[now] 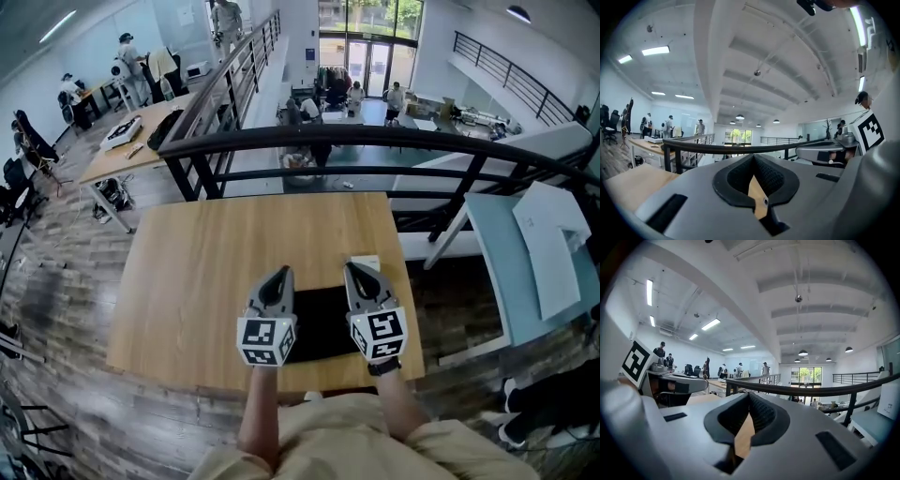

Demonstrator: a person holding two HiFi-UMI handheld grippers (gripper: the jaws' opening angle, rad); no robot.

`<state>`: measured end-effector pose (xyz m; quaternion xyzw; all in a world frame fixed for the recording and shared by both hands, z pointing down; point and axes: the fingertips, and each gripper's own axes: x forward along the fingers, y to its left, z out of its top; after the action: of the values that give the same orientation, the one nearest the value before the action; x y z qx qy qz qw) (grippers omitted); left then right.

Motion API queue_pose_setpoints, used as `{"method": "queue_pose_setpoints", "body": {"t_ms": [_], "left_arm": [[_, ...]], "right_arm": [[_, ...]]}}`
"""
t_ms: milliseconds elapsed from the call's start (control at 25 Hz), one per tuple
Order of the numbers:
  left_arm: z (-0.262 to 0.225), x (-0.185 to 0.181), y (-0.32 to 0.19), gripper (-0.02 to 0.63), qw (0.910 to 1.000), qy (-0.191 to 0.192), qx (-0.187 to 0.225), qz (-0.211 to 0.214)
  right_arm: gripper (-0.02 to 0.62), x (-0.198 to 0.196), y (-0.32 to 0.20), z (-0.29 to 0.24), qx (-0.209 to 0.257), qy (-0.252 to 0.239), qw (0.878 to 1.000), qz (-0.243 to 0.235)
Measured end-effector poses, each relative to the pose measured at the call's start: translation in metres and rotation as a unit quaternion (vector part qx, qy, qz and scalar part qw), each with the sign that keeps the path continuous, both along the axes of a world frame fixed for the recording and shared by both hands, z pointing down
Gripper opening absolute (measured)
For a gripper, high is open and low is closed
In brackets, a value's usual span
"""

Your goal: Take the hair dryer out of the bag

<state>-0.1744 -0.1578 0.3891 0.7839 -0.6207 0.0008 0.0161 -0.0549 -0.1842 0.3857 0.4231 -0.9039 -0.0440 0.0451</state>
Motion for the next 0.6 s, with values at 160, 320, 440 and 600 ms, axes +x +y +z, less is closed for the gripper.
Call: {"method": "queue_pose_setpoints", "body": {"t_ms": [160,320,440,600], "left_arm": [[-0.007,0.001,0.007,0.012,0.9997,-0.018,0.013,-0.005],[-0.010,-0.003,0.010,0.012,0.9995,-0.024,0.017,-0.010],[-0.007,-0.004,0.013,0.012,0.9991,-0.040,0.013,-0.010],[-0.006,-0.008,0.011,0.012,0.9985,-0.053,0.012,-0.011]], "right_arm": [[0.014,-0.004,0.008,-0.009,0.014,0.000,1.000,-0.002],[0.014,-0.009,0.014,-0.012,0.019,0.000,1.000,-0.007],[0.014,-0.009,0.018,-0.013,0.022,-0.003,1.000,-0.006],[0.014,-0.012,0.018,-0.016,0.030,-0.004,1.000,-0.004]]}}
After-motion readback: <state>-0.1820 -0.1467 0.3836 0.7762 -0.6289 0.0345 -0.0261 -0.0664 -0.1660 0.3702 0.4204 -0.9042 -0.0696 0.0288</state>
